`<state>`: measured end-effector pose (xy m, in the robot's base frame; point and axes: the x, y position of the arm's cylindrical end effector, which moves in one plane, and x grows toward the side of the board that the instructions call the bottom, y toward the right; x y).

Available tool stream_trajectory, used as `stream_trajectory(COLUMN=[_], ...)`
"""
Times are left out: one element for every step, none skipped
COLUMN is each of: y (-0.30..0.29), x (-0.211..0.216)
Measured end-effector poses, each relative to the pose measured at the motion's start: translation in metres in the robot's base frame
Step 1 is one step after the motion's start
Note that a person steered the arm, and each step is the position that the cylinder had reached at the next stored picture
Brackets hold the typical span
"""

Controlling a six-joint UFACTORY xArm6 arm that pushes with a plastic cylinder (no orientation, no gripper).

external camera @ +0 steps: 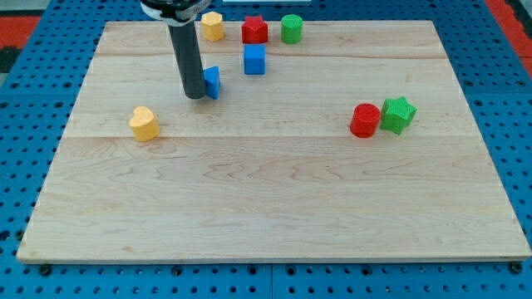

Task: Move blue triangle closer to the blue cube

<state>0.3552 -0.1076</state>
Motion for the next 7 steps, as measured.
stream_trajectory(y=[-0.004,0.009,0.010,0.008,0.029,0.049,0.045], x=[-0.019,-0.024,-0.034,-0.049,-0.052,-0.045,-0.032])
